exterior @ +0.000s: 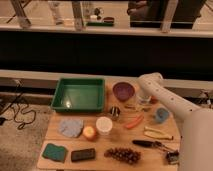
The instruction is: Place fork in red bowl
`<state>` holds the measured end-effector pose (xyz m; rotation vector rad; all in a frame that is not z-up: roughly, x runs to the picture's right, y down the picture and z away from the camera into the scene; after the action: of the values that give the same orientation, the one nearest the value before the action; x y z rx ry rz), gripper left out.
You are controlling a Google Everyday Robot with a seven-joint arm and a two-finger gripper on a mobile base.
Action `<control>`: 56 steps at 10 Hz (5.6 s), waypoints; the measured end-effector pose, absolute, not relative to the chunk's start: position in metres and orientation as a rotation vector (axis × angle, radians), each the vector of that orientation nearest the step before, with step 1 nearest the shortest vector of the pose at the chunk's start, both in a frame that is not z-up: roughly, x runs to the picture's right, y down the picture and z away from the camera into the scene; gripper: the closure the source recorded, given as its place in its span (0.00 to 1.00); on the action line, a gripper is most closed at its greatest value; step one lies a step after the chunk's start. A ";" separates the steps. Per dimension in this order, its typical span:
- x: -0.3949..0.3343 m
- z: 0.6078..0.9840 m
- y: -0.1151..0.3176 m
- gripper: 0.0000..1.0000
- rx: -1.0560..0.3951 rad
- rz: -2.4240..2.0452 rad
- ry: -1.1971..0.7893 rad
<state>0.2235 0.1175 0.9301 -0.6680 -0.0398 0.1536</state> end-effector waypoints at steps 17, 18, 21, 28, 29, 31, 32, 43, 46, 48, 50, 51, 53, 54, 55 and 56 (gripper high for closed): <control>0.223 0.919 0.107 1.00 -0.624 0.130 -0.046; 0.222 0.916 0.105 1.00 -0.616 0.127 -0.049; 0.220 0.908 0.098 1.00 -0.591 0.113 -0.054; 0.219 0.890 0.081 1.00 -0.545 0.086 -0.041; 0.220 0.887 0.078 1.00 -0.538 0.088 -0.039; 0.222 0.881 0.071 1.00 -0.523 0.088 -0.032; 0.223 0.879 0.068 1.00 -0.517 0.088 -0.027; 0.237 0.863 -0.001 1.00 -0.460 0.148 -0.106; 0.249 0.863 -0.030 1.00 -0.434 0.192 -0.121; 0.257 0.862 -0.043 1.00 -0.419 0.221 -0.126; 0.268 0.864 -0.045 1.00 -0.414 0.245 -0.122; 0.274 0.867 -0.041 1.00 -0.417 0.258 -0.115; 0.281 0.877 -0.031 1.00 -0.428 0.278 -0.105; 0.283 0.882 -0.026 1.00 -0.434 0.285 -0.099; 0.284 0.885 -0.023 1.00 -0.437 0.286 -0.095; 0.283 0.890 -0.019 1.00 -0.444 0.285 -0.092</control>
<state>0.2833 -0.0188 0.8896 -0.4440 -0.0918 0.2847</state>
